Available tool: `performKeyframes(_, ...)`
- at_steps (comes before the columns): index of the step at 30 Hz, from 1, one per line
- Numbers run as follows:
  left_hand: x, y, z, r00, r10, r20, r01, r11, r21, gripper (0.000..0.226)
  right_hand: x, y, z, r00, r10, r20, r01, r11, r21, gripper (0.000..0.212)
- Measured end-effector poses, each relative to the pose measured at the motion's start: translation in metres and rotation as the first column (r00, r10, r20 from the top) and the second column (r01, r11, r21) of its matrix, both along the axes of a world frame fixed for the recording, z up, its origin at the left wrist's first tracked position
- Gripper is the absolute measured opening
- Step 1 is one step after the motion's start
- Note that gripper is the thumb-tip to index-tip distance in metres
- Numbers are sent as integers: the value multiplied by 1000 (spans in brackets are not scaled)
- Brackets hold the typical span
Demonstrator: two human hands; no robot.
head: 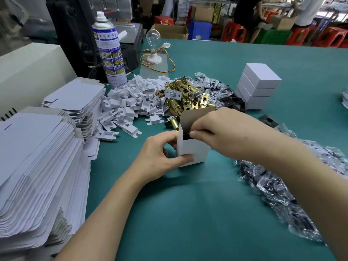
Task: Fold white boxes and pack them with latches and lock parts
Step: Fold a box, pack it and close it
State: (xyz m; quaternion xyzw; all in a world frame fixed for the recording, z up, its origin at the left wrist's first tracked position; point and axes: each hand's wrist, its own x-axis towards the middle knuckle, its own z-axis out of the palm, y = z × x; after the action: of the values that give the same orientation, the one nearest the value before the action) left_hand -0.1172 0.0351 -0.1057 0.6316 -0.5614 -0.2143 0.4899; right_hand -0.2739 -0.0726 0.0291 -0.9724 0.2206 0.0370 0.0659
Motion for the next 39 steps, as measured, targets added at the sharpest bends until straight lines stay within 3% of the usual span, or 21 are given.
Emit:
performKeyframes(3,0,0,-1,1000,3,-6,-3,1000,-2,27,3,0,0,1000,-8,11,8,1000,12,42)
performKeyframes(6,0,0,-1,1000,21,-12,-21,1000,2,26,2,0,3,998,8,55,-11,998,62,31)
performKeyframes(9,1,0,-2,1000,27,-15,-27,1000,6,28,-9,-6,10,972,-25,232,-19,983,185,18)
performKeyframes(12,2,0,-2,1000,25,-9,-25,1000,15,34,-31,-18,14,889,-106,445,-30,957,288,11)
performKeyframes(14,2,1,-2,1000,19,-3,-19,1000,16,35,-46,-30,10,810,-166,562,49,975,217,11)
performKeyframes(16,2,1,-2,1000,15,2,-15,1000,12,36,-58,-45,1,749,-239,618,236,968,87,12)
performKeyframes(19,2,1,-2,1000,13,5,-13,1000,12,36,-70,-59,-11,831,-334,445,362,932,22,19)
performKeyframes(22,3,0,-3,1000,18,4,-18,1000,11,36,-70,-62,-26,939,-329,103,332,943,-12,19)
performKeyframes(24,2,1,-3,1000,17,3,-17,1000,11,36,-67,-62,-38,955,-297,5,297,953,-61,20)
performKeyframes(29,2,1,-2,1000,18,3,-18,1000,14,37,-57,-66,-55,948,-308,81,318,911,-262,30)
performKeyframes(34,3,1,-3,1000,14,9,-14,1000,13,38,-49,-65,-55,950,-313,16,305,911,-277,14)
performKeyframes(36,3,1,-3,1000,11,4,-11,1000,12,38,-50,-67,-51,950,-300,85,312,913,-264,11)
performKeyframes(39,4,0,-3,1000,6,-1,-6,1000,11,37,-50,-68,-41,903,-304,305,367,913,-175,5)
